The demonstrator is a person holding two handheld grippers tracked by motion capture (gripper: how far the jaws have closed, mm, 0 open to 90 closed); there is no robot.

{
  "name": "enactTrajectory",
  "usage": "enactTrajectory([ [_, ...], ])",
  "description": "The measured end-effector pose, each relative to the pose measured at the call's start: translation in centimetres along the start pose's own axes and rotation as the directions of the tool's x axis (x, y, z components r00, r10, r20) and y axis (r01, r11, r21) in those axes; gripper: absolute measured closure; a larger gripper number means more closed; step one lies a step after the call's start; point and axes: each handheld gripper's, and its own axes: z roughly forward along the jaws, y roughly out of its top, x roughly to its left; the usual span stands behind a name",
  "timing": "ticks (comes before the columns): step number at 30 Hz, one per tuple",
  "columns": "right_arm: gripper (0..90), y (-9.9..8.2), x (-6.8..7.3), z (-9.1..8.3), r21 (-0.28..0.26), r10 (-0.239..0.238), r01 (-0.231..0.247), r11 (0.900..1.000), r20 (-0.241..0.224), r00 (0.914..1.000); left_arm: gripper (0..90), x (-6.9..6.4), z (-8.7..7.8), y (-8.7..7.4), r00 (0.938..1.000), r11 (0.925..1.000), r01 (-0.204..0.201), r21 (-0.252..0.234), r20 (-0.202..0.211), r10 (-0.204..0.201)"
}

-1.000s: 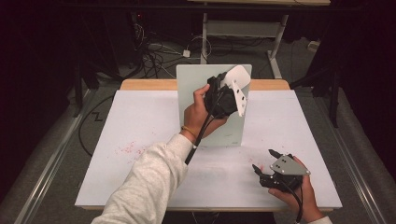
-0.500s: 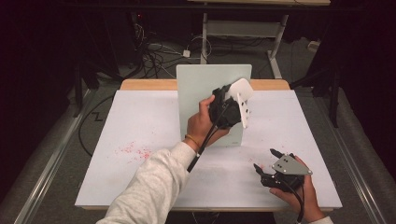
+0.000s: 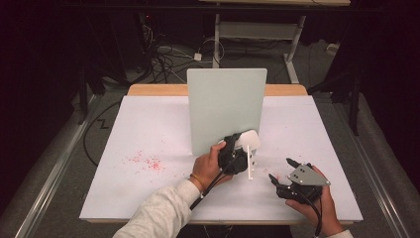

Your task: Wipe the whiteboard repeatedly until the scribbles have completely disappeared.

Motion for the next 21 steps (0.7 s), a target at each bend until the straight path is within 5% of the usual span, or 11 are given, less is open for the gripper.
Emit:
enactTrajectory([
  [2,26.0,0.0,0.0,0.0,0.002,-0.001,0.001,1.0000,-0.002,1.0000,29.0,-0.6,0.1,-0.4,0.9996,0.9999,0.012,-0.004,0.026,-0.012],
  [7,26.0,0.0,0.0,0.0,0.001,0.002,-0.002,1.0000,0.001,1.0000,29.0,-1.2,0.3,-0.5,0.9994,0.9994,-0.035,-0.003,-0.003,0.035],
  [14,25.9,0.0,0.0,0.1,0.003,-0.002,0.002,1.0000,0.000,1.0000,29.0,-2.4,1.0,0.2,0.9884,0.9896,-0.143,-0.016,-0.054,0.142],
  [21,25.9,0.0,-0.2,-0.1,-0.008,0.000,0.000,1.0000,0.006,1.0000,29.0,-1.8,0.8,0.4,0.9968,0.9965,-0.070,-0.044,-0.042,0.068],
])
